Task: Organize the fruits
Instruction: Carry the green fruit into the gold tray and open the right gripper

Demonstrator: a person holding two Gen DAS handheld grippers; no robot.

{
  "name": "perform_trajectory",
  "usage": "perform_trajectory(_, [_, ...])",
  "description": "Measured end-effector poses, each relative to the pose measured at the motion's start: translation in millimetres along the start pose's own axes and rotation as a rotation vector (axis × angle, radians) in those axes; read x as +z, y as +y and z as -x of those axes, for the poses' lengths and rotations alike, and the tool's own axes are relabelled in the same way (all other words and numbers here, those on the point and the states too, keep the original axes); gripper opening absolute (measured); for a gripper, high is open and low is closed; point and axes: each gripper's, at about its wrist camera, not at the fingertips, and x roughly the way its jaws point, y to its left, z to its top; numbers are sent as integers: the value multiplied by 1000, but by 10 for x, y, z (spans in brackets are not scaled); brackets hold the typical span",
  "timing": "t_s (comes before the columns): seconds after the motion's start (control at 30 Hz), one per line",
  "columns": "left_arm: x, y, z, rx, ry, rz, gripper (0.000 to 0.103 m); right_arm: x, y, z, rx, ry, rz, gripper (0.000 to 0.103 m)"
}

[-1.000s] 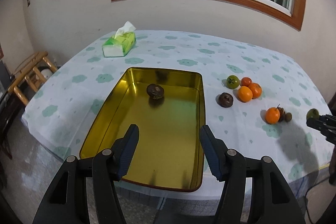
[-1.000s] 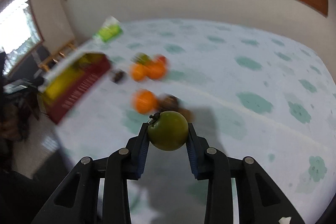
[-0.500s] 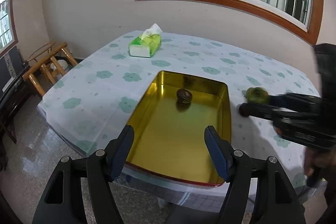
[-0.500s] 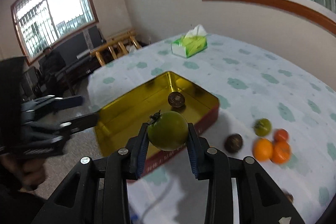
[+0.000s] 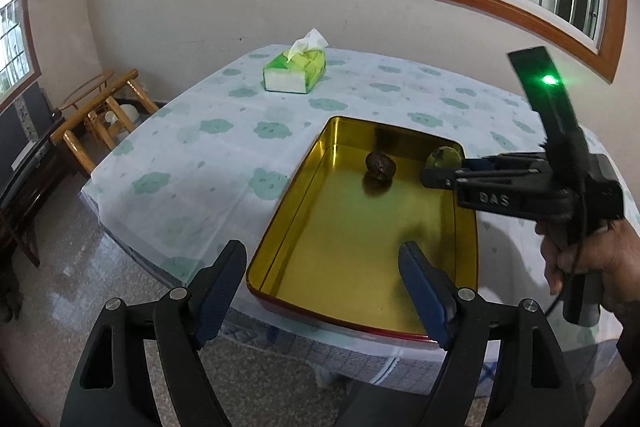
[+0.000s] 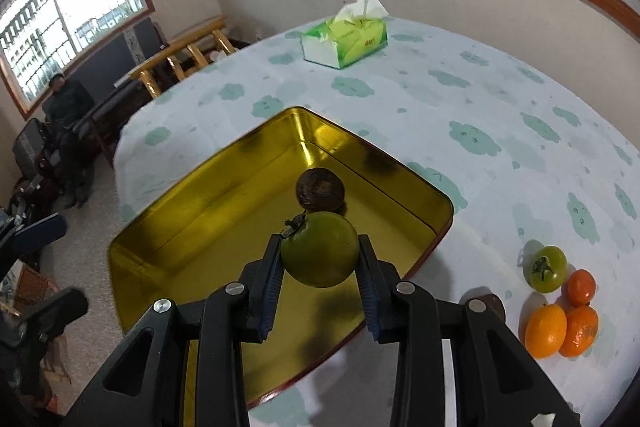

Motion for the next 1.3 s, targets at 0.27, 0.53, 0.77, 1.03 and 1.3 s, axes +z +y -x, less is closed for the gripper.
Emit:
perform_trajectory(0.27, [-20, 44, -67, -5, 16, 6, 85, 33, -1, -247, -32, 45, -4, 33])
perform_trajectory(0.53, [-67, 52, -150, 5, 48, 4, 85, 85, 45, -365, -62, 64, 4, 35])
perform_trajectory(0.77, [-84, 73, -154, 7, 65, 14, 92, 159, 31, -168, -47, -51, -58, 59])
perform_trajectory(1.03, [-79, -122, 80, -36, 16, -9, 92, -284, 160, 876, -44, -225, -48, 79])
perform_trajectory(1.3, [-92, -775, 318, -151, -76, -168, 92, -1358, -243, 1851, -275, -303, -91, 89])
